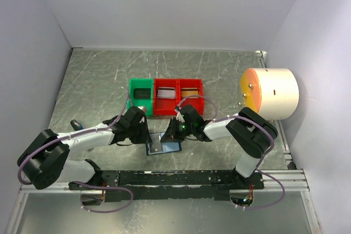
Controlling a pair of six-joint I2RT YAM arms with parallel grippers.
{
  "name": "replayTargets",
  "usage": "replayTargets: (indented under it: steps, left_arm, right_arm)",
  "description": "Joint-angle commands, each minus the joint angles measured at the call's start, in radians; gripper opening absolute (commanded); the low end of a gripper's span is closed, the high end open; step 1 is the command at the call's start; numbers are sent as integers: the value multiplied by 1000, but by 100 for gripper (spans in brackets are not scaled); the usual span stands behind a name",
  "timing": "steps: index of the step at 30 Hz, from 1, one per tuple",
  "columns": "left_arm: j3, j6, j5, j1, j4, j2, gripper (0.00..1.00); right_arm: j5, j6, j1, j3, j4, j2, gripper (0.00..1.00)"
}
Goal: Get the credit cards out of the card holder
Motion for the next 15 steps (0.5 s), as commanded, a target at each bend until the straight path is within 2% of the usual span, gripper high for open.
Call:
replayTargets:
  steps: [1,10,13,15]
  left_arm:
    - [-2,-4,28,-9,47,30,30]
    - [1,2,17,-21,40,54,22]
    - [-4,1,19,-27,51,55,20]
    - [-2,-1,13,-29,47,56,19]
  right_arm:
    - [-11,4,-2,9,17,18,16]
    - [-62,43,-2,-3,108,48,19]
    - [-63,36,-1,1,112,45,15]
    - [-60,26,0,1,106,30,8]
